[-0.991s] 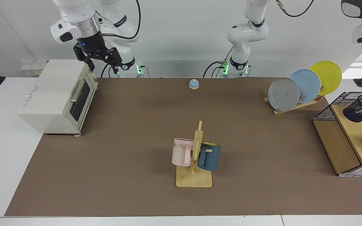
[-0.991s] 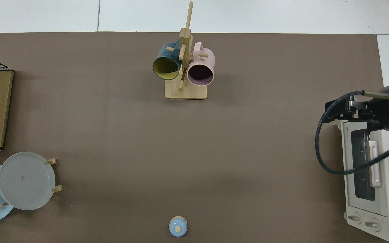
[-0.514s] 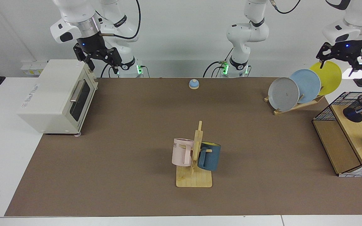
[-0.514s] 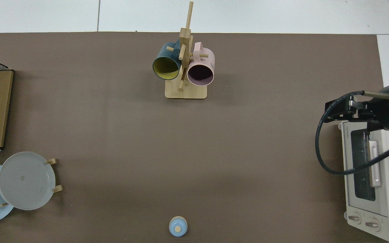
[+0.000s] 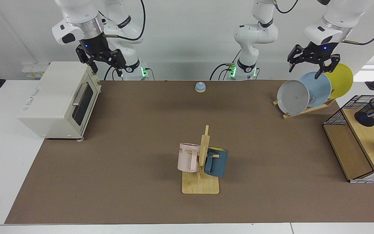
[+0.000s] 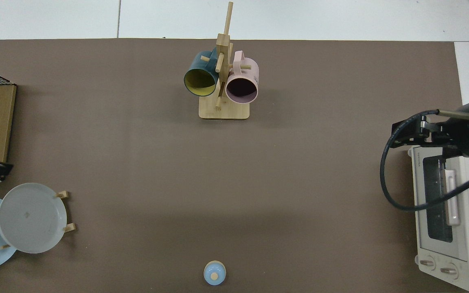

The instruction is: Put markers into pen holder

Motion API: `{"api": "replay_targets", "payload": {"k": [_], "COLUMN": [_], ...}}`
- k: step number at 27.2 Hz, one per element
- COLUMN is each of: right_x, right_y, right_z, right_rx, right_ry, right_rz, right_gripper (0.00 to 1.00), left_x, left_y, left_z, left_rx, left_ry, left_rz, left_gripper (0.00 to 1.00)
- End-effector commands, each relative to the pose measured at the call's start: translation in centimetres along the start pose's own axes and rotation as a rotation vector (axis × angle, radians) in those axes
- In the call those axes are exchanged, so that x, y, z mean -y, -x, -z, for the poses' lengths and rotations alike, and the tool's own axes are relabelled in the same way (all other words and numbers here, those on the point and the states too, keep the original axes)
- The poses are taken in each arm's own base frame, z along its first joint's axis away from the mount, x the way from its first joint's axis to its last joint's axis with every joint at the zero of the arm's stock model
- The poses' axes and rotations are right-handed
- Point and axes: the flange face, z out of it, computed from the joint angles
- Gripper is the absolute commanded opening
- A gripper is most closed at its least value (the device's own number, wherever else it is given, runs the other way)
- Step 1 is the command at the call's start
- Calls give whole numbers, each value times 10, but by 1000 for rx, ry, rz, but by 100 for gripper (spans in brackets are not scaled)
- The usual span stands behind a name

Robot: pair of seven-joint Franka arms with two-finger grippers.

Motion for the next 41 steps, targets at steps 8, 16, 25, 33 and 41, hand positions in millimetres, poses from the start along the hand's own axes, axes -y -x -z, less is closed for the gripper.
{"api": "replay_targets", "payload": {"k": [8,16,25,33,41], "right_x": [-4,-4,-4,-4,-4], "right_y": [2,2,2,2,2], "right_z": [1,1,1,1,1], "right_rx": [18,18,18,18,18], "right_ry": [1,1,1,1,1], "right_rz": [15,15,15,15,15], "right_gripper": [100,100,100,100,100], "left_x": [-15,-12,-9,-4,-3], "left_y": [-8,-17,-10,-10,-8], "left_z": [5,10,15,13,12], "left_rx": [15,35,39,38,45], "left_ry": [37,-16,-53,-50,-48], "left_rz": [112,101,159,156,163], "left_gripper": [100,100,100,100,100]}}
